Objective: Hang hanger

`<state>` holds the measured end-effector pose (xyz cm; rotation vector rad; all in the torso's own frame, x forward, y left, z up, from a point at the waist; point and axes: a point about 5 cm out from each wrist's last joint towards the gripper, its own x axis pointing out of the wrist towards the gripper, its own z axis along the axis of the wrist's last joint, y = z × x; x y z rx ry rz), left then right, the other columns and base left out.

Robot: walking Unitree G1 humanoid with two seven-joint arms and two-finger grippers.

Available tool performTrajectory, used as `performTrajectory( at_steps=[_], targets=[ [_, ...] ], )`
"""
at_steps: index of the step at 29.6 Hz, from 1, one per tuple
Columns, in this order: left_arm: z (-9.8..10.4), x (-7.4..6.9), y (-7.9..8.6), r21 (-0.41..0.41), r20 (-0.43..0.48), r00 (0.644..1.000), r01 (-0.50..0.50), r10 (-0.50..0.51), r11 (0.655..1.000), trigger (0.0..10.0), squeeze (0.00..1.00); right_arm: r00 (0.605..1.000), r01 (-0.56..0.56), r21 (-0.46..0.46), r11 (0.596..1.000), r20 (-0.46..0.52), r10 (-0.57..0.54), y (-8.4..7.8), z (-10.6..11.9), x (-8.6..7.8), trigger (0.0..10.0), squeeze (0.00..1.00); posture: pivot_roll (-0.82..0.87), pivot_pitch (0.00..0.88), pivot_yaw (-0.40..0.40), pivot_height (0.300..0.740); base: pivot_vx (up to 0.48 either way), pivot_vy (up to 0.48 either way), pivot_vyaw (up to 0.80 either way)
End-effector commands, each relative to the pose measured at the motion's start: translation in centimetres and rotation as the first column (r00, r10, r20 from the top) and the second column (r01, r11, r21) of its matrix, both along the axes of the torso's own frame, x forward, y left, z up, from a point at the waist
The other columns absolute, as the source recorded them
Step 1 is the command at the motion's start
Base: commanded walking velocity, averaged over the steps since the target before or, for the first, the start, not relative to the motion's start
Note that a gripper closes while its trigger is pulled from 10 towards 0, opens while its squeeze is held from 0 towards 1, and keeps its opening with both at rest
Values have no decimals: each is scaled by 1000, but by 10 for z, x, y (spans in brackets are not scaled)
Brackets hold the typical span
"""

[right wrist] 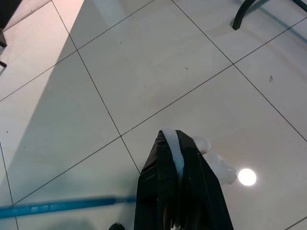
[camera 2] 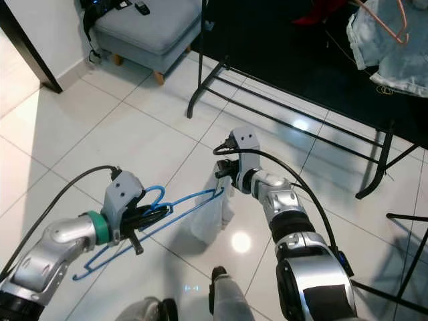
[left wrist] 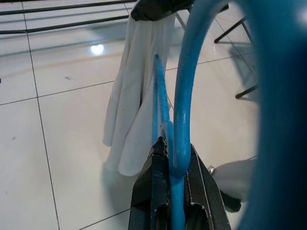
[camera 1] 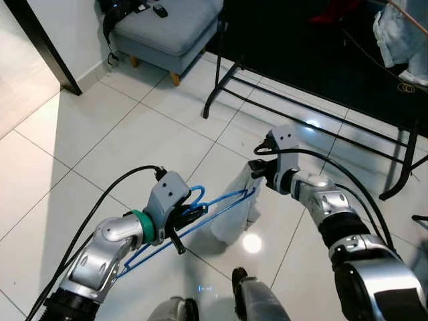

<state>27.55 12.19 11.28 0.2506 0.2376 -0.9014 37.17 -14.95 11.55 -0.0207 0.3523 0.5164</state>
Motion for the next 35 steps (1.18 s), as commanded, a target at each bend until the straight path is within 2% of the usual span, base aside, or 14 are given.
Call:
performTrajectory(
  at_steps=[1,15,27,35],
  targets=[
    [-7,-5,-5,11,-23,999,24,-23,1000,10000,0,1000,-13,-10,1000,1,13,1,1,0,10000,0,-75,198,50,737,0,0,0],
    [-6,-14,-10,-14,-51,995,84,-85,996,10000,0,1000,-17,-17,1000,0,17,1,1,0,10000,0,-74,193,46,737,0,0,0],
    [-16,5,-22,-14,-25,999,-39,38,999,10000,0,999,-32,-8,999,5,32,6,3,0,10000,0,-88,197,45,737,0,0,0],
    [-17,11,-18,4,-14,995,-101,101,995,10000,0,999,-34,-5,999,7,34,7,3,0,10000,0,-84,202,47,737,0,0,0]
  ],
)
